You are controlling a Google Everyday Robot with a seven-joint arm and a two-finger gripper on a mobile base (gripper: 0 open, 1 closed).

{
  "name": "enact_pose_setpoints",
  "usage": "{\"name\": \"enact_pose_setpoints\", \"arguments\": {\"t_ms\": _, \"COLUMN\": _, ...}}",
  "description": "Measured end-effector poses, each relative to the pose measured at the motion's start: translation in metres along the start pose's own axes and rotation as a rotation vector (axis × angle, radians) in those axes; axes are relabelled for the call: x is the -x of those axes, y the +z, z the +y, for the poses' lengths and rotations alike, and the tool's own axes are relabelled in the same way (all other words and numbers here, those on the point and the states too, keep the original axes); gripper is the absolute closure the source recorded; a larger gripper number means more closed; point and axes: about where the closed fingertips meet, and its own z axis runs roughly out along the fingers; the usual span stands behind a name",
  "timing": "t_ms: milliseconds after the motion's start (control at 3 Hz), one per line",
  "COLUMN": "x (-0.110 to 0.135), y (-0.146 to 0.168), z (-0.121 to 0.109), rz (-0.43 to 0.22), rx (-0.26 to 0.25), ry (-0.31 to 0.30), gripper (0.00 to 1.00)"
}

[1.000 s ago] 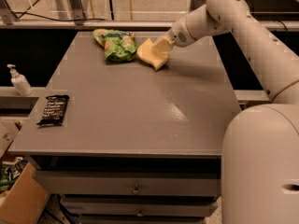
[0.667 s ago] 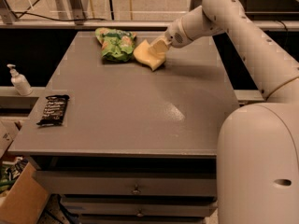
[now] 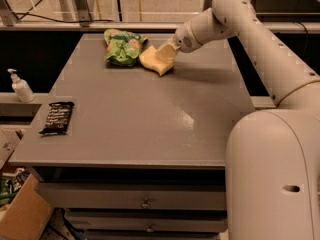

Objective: Move sponge near green rice chip bag

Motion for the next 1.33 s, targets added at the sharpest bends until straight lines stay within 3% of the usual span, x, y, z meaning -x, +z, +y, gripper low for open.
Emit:
{"name": "enact_pose_setpoints", "arguments": {"t_ms": 333, "x": 0.001, "y": 0.002, "z": 0.001, "rz": -0.002, "rx": 0.009, "ry": 0.000, "gripper": 0.13}}
{"name": "enact_pose_setpoints", "arguments": {"t_ms": 667, "x": 0.001, "y": -0.006, "z": 0.001, "rz": -0.008, "rx": 0.011, "ry": -0.001, "gripper": 0.00}}
{"name": "enact_pose_setpoints", "arguments": {"t_ms": 1333, "x": -0.008, "y": -0.066, "z": -0.015, "rz": -0.055, "rx": -0.061, "ry": 0.026, "gripper": 0.00}}
